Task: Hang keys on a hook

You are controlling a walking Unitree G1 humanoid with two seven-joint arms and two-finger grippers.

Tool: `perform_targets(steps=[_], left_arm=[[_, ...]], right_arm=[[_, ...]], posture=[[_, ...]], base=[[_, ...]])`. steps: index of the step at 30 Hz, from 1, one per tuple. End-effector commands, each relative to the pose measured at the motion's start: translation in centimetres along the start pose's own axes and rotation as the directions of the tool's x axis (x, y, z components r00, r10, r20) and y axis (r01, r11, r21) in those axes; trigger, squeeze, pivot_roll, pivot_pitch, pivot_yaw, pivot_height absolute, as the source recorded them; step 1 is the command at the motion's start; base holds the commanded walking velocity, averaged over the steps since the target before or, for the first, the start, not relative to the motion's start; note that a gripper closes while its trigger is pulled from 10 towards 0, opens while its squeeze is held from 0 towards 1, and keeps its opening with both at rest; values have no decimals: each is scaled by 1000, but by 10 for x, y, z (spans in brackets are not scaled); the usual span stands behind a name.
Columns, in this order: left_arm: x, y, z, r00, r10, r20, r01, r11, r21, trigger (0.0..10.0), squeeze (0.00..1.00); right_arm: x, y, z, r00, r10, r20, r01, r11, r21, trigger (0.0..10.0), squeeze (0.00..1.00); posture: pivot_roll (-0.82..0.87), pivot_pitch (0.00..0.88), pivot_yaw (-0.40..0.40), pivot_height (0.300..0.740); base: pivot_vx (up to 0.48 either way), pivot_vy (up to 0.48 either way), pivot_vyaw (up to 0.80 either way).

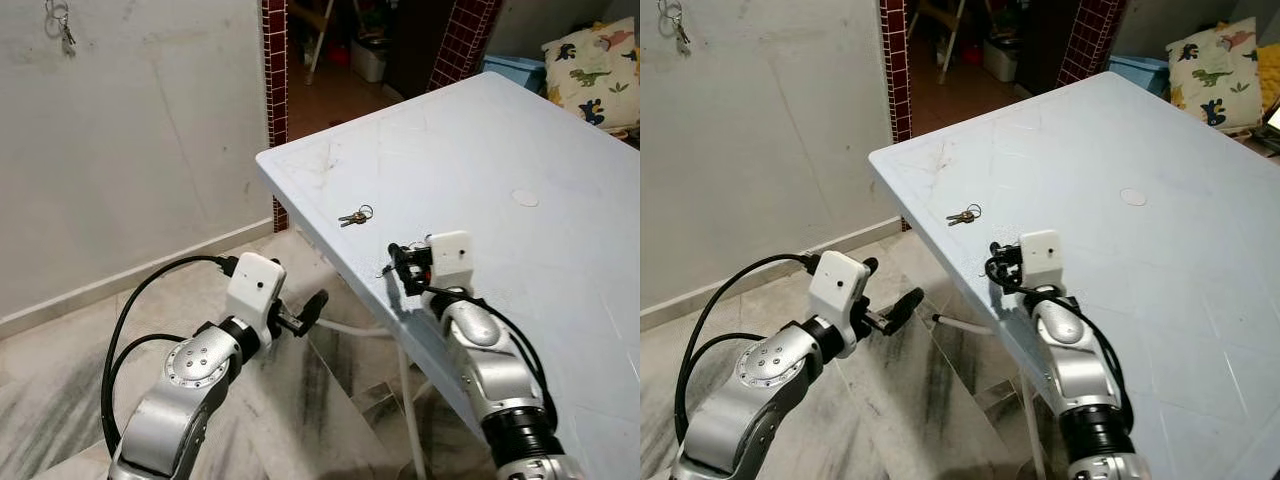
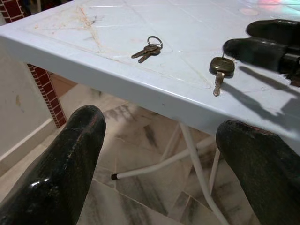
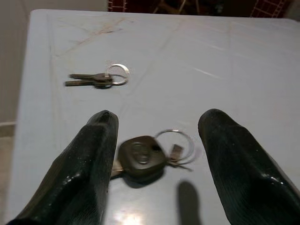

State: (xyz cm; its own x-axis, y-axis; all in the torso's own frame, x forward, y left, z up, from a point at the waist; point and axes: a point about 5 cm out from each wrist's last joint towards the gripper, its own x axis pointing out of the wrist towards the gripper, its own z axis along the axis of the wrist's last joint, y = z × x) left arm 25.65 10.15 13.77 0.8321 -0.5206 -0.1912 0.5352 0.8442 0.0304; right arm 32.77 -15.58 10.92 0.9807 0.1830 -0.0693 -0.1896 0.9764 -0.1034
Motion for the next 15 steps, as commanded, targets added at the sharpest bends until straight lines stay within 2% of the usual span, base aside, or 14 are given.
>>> perform_targets(steps=[1, 2, 3, 4, 9, 10, 15], left_arm=[[1, 1, 1, 1000, 0, 1, 0, 1000, 13, 10000, 0], [1, 1, 1, 1000, 0, 1, 0, 1000, 14, 10000, 0], [2, 1, 1, 1000, -1, 1, 1, 1000, 15, 10000, 0], [2, 1, 1, 1000, -2, 1, 2, 1000, 16, 10000, 0], [2, 1, 1, 1000, -4, 3, 3, 1000, 16, 10000, 0], [2, 0, 1, 1000, -4, 3, 4, 1000, 16, 10000, 0], [2, 0, 1, 1000, -3, 3, 3, 1000, 16, 10000, 0]], right_arm=[[-1, -8, 5, 999, -32, 11, 32, 999, -12, 9882, 0], [0, -9, 5, 999, -39, 8, 39, 999, -17, 9882, 0], [1, -10, 5, 998, -59, -6, 59, 998, -16, 10000, 878], [3, -9, 5, 998, -61, -12, 60, 998, -13, 10000, 1000], [6, 5, -1, 998, -33, -52, 33, 999, -1, 10000, 992], [6, 10, -4, 998, -18, -64, 19, 1000, 13, 10000, 0], [7, 18, -10, 994, -29, -106, 33, 999, 31, 10000, 0]], posture=[[217, 88, -38, 740], [217, 86, -37, 740], [217, 86, -36, 740], [217, 86, -36, 740], [219, 84, -38, 740], [222, 85, -41, 740], [226, 84, -44, 740]], base=[[0, 0, 0], [0, 0, 0], [0, 0, 0], [0, 0, 0], [0, 0, 0], [0, 0, 0], [0, 0, 0]])
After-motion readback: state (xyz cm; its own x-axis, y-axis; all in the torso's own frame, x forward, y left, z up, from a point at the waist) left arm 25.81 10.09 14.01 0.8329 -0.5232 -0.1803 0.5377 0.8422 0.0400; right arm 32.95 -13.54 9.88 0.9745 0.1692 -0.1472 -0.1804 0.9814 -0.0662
